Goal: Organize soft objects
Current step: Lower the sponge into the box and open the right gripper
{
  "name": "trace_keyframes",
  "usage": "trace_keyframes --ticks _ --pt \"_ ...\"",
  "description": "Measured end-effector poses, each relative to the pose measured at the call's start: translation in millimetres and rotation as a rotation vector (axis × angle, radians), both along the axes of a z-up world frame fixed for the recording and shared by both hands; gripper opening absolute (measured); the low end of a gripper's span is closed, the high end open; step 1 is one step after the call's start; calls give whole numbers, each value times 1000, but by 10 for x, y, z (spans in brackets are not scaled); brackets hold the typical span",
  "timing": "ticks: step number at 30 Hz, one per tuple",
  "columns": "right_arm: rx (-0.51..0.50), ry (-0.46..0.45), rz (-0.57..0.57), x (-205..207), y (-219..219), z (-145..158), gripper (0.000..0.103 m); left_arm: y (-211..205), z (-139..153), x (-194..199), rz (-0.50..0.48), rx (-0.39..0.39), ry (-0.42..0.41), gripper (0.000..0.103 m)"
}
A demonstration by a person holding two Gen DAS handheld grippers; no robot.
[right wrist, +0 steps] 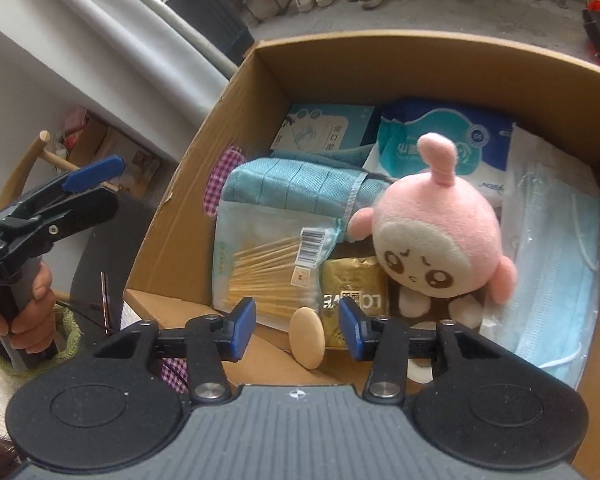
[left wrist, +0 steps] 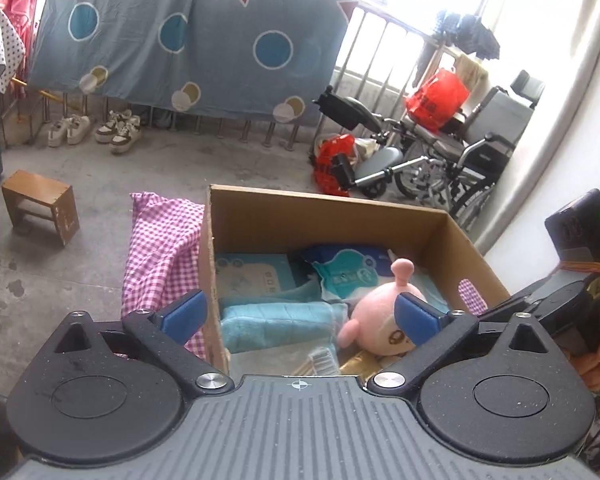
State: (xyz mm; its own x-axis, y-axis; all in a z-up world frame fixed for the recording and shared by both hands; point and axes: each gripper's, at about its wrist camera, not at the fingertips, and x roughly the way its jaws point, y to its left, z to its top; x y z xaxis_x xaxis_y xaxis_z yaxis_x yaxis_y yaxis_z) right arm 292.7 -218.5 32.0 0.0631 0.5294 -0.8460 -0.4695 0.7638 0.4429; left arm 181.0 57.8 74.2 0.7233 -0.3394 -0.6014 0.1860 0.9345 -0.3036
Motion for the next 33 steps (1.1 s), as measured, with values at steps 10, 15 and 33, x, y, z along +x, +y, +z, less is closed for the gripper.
trace_keyframes --ticks 10,15,33 --pt "-259 139 136 143 576 -519 46 205 -116 -35 6 -19 -12 101" --pt "-291 99 216 61 685 -491 16 327 -158 -55 21 -41 -14 101" --pt "-268 202 -45 178 -382 -459 6 393 -188 -55 30 -64 -21 101"
